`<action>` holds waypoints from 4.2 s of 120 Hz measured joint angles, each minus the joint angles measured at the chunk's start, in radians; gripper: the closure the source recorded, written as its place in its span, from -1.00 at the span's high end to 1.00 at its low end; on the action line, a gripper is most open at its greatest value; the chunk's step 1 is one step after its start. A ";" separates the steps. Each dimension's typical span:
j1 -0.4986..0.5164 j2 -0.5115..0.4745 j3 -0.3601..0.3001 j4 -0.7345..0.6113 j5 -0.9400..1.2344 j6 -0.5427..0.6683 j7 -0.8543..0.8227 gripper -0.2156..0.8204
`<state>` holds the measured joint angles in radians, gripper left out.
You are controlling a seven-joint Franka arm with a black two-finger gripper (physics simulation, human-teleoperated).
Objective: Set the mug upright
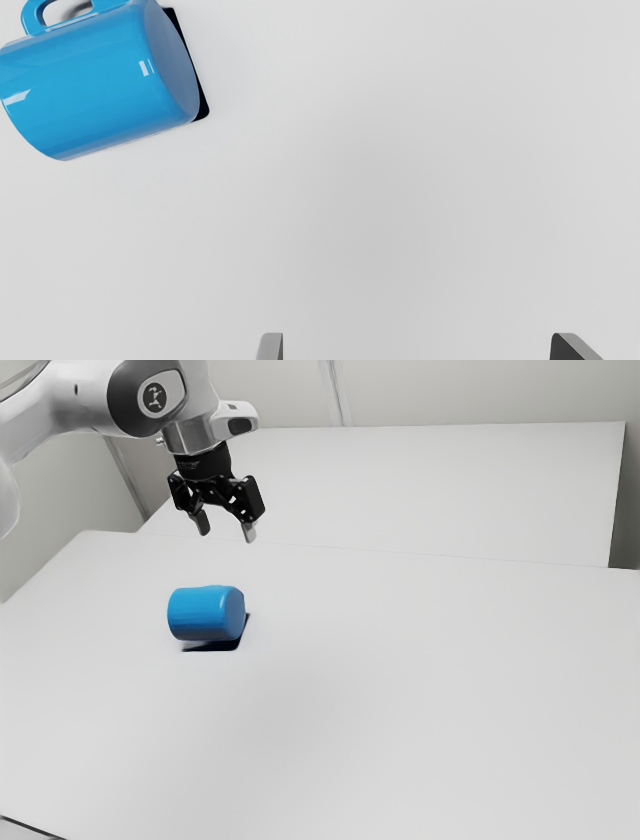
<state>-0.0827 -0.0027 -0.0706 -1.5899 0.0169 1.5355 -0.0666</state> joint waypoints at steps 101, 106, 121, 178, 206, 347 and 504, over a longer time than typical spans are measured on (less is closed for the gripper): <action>0.265 0.056 -0.020 0.058 -0.017 -0.011 0.056 0.54; 0.296 0.063 -0.019 0.058 -0.027 -0.011 0.068 0.54; 0.373 0.091 -0.018 0.058 -0.058 -0.007 0.112 0.54; 0.573 0.238 -0.015 0.067 -0.195 0.065 0.318 0.53; 0.616 0.309 -0.014 0.063 -0.278 0.123 0.422 0.53; 0.692 0.501 -0.011 -0.057 -0.831 0.284 0.797 0.51; 0.567 0.191 -0.019 -0.205 -0.849 0.319 1.110 -0.93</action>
<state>0.4841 0.1887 -0.0893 -1.7946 -0.8319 1.8549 1.0435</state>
